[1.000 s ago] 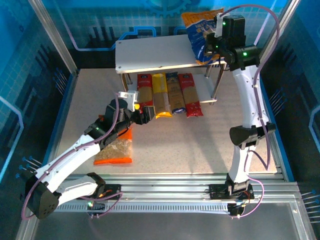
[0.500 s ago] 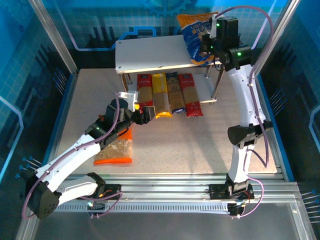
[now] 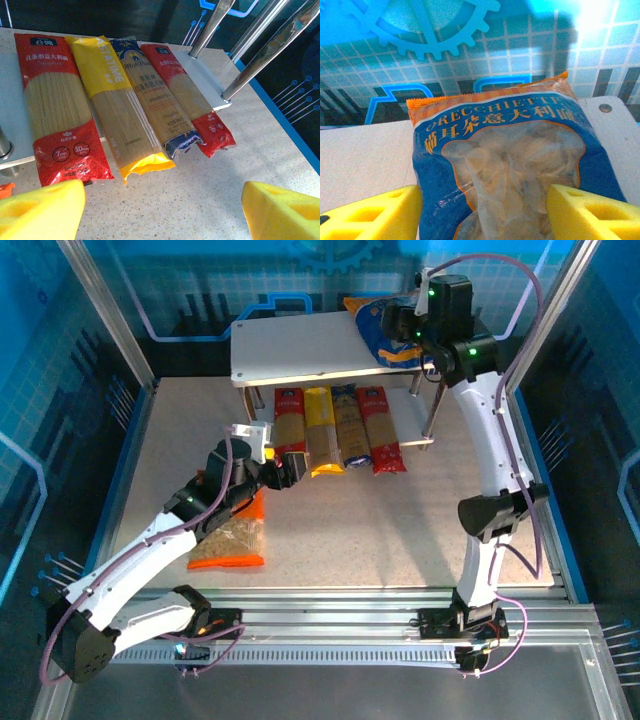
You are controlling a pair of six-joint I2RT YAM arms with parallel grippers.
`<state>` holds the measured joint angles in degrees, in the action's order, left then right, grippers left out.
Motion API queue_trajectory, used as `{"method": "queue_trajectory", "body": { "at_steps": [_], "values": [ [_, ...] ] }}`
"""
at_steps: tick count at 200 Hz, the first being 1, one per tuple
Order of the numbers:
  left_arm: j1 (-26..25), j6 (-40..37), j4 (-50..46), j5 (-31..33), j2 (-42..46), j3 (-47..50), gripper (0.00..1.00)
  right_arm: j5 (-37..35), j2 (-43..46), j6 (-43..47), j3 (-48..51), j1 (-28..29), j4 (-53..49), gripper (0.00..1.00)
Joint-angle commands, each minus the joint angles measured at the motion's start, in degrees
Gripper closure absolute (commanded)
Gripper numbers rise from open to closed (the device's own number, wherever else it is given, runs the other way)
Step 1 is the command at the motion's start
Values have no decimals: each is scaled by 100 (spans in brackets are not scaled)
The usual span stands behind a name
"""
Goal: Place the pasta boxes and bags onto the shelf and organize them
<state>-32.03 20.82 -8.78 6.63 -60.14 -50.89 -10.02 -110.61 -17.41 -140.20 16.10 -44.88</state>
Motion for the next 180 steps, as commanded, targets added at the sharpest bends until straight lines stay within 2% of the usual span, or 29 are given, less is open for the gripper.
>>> {"method": "queue_trajectory", "body": {
  "at_steps": [1, 25, 36, 63, 86, 133, 154, 180],
  "values": [
    [38, -109, -80, 118, 172, 70, 17, -54, 684, -9, 375, 43, 467, 34],
    [48, -109, -52, 168, 239, 145, 17, -205, 1368, 40, 1374, 35, 954, 43],
    [59, -108, -54, 172, 249, 156, 17, -260, 1542, 86, 1699, 25, 1055, 51],
    [79, -104, -72, 167, 232, 137, 18, -176, 1507, 133, 1865, -69, 877, 67],
    [81, -111, -94, 277, 246, 156, 18, -25, 1296, 165, 1772, -98, 633, 68],
    [124, -23, -438, 1005, 397, 312, 17, 327, 952, 273, 1587, -96, 130, 68],
    [227, 143, -745, 1191, 494, 376, 16, 434, 1247, 250, 2091, -65, 170, 74],
    [361, 340, -862, 1261, 617, 549, 15, 617, 1819, 95, 3016, -20, 562, 76]
  ]
}}
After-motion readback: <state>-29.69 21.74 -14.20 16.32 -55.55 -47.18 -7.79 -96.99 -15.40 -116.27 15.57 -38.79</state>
